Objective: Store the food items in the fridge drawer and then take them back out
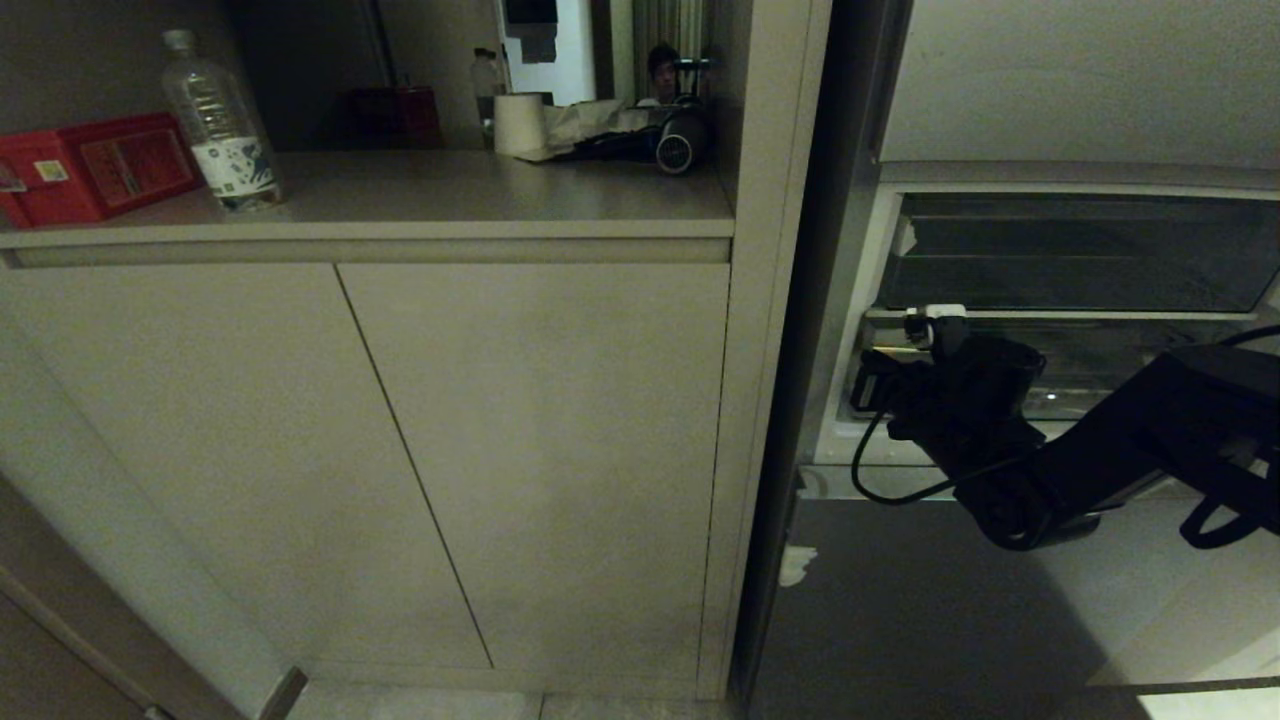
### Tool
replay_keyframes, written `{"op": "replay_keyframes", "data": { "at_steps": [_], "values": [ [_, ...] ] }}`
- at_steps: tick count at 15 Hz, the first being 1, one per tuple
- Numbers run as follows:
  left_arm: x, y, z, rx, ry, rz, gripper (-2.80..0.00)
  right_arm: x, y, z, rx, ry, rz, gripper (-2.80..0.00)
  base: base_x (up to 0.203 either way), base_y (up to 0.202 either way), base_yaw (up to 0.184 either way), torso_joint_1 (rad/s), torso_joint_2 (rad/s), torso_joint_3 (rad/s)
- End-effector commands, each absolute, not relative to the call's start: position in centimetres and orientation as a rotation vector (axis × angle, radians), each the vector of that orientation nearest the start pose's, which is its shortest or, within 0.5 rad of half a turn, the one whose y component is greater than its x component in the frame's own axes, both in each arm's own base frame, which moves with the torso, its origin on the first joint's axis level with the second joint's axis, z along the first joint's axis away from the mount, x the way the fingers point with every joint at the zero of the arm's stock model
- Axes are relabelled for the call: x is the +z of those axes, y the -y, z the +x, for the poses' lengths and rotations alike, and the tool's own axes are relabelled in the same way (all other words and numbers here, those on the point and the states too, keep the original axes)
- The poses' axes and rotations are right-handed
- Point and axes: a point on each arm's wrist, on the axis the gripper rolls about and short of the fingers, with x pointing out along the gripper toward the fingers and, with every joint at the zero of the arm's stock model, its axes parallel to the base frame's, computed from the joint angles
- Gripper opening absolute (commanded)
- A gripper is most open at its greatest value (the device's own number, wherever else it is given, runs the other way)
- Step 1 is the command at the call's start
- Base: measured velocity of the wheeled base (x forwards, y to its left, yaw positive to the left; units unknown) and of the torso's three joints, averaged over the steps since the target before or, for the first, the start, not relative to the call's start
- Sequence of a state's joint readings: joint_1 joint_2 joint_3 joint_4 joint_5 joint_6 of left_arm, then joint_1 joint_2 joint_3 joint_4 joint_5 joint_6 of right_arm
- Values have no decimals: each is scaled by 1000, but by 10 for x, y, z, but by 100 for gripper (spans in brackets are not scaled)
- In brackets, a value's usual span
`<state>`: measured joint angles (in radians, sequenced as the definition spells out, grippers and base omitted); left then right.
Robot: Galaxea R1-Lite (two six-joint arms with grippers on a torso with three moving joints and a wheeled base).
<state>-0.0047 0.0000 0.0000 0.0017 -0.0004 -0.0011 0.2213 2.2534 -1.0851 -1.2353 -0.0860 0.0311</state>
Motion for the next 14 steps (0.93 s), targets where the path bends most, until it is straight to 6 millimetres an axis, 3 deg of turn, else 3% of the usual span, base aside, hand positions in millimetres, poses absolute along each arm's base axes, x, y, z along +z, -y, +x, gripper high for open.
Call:
{"op": "replay_keyframes", "data": {
  "at_steps": [1, 7, 14],
  "values": [
    [75, 0, -23, -5, -3, -2, -280, 110, -92, 416, 127, 69, 42, -280, 0, 0, 0, 0, 0, 0],
    [75, 0, -23, -5, -3, -2, -280, 122, -84, 382, 129, 40, 42, -280, 0, 0, 0, 0, 0, 0],
    [75, 0, -23, -5, -3, -2, -280, 136, -72, 314, 140, -24, 41, -280, 0, 0, 0, 0, 0, 0]
  ]
}}
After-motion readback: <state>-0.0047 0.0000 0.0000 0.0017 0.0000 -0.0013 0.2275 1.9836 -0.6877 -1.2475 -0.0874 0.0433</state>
